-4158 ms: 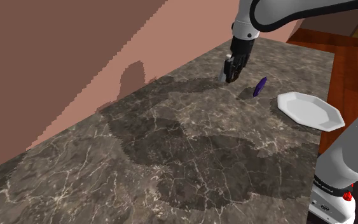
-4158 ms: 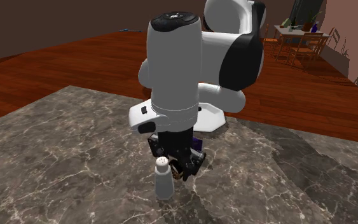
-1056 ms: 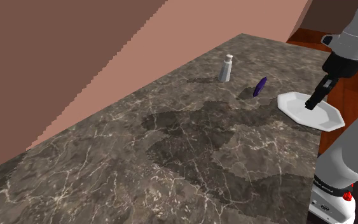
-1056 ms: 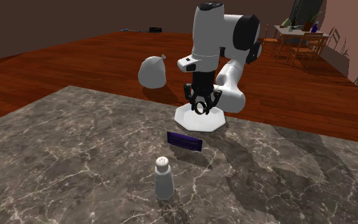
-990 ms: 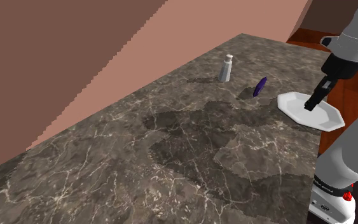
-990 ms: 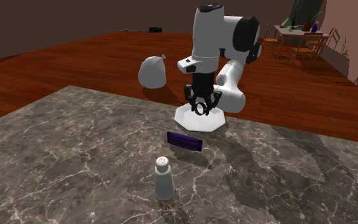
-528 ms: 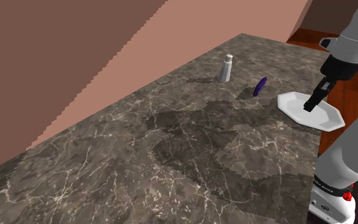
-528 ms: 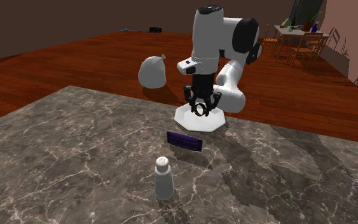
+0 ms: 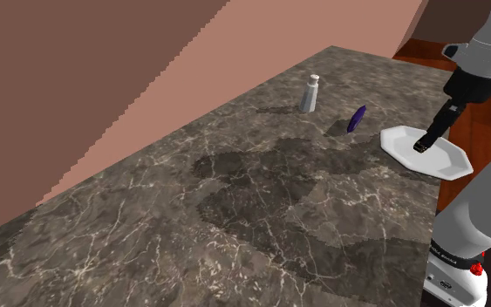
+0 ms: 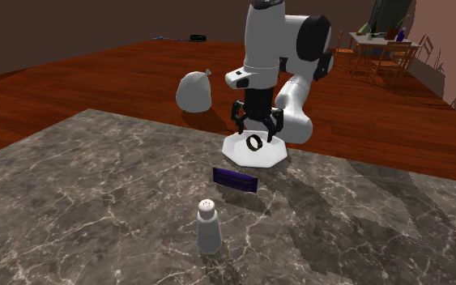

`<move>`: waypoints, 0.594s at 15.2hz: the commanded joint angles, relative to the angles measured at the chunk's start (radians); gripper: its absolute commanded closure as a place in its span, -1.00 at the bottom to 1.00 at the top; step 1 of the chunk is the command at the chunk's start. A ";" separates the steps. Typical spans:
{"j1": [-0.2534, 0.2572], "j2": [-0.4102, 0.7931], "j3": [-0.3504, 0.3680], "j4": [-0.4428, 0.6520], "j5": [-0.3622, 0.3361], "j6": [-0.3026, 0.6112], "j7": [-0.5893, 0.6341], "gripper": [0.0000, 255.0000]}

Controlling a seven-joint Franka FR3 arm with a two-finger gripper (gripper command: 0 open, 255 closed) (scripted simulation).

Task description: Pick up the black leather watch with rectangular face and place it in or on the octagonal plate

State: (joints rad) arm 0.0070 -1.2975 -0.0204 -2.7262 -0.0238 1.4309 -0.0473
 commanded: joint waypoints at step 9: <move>0.003 0.045 0.005 0.106 0.005 -0.060 0.003 -1.00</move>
State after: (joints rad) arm 0.0095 -1.2523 -0.0150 -2.6209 -0.0184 1.3706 -0.0444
